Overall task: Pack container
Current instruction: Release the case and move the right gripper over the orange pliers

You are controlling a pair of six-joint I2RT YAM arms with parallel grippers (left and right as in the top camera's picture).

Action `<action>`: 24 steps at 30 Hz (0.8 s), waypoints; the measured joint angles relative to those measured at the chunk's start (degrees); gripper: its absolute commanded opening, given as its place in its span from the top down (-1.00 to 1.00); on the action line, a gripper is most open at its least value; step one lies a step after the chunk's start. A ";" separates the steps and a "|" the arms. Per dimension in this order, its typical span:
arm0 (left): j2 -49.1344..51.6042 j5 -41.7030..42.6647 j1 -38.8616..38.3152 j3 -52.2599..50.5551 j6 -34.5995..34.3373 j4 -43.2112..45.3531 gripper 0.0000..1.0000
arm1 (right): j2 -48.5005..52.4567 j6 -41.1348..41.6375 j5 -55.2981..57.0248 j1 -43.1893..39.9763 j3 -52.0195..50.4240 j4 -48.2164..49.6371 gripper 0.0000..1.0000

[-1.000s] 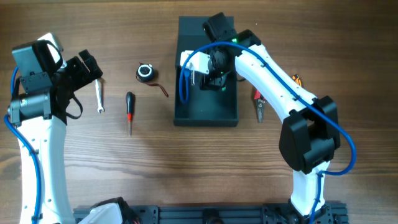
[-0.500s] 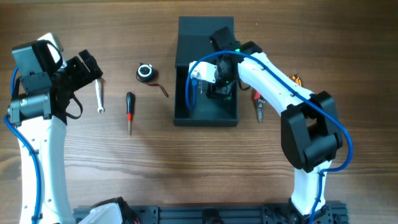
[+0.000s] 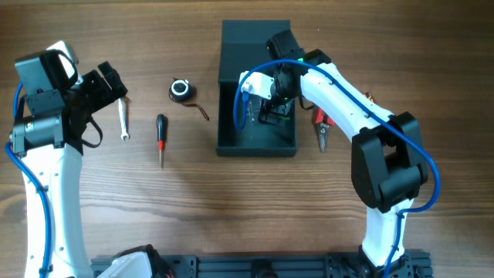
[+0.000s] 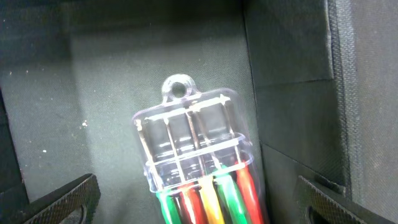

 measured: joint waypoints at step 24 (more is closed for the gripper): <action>0.00 0.00 0.00 0.00 0.00 0.00 -1.00 | -12.52 36.72 8.94 -7.78 18.21 -16.72 -0.99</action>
